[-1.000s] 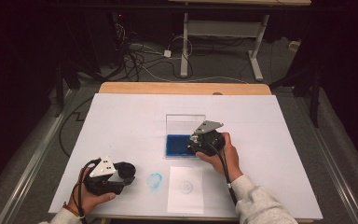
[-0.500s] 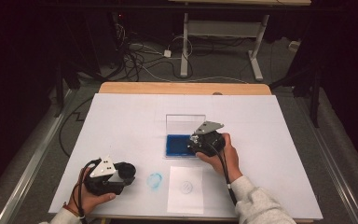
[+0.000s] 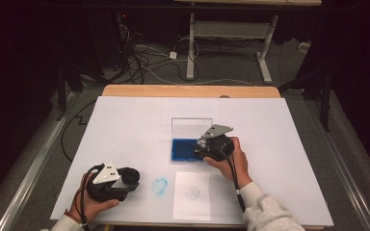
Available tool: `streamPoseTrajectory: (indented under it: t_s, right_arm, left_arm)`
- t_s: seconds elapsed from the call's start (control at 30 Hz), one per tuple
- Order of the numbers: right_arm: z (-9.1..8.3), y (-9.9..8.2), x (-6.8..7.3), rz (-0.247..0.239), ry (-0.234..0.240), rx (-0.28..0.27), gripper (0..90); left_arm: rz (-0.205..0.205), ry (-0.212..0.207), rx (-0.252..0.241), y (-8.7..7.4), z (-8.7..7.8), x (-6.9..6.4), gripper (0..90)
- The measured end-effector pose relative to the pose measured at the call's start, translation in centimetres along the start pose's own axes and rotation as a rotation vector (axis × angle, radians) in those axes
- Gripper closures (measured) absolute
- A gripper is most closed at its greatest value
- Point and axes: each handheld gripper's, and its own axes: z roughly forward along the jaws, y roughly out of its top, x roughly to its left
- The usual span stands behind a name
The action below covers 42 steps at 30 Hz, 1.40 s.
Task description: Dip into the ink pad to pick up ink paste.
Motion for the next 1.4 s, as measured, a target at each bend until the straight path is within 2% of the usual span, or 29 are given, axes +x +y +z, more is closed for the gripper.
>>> streamPoseTrajectory:
  t_s: [0.27, 0.53, 1.0, 1.4]
  right_arm:
    - [-2.1, 0.8, -0.7, 0.024, 0.007, -0.079, 57.1]
    - [-4.2, 1.8, -1.2, 0.018, 0.034, -0.144, 57.1]
    - [-5.9, 2.4, -1.2, 0.008, 0.03, -0.188, 57.1]
    - [-7.1, 2.7, -1.0, 0.009, 0.045, -0.214, 57.1]
  left_arm:
    - [0.003, 0.001, 0.001, 0.0, 0.0, 0.0, 36.5]
    - [-0.009, 0.008, -0.003, -0.2, 0.0, 0.2, 36.5]
    - [-0.006, 0.0, -0.005, -0.2, 0.2, 0.6, 36.6]
    - [-0.007, -0.001, -0.002, -0.2, 0.1, 0.4, 36.6]
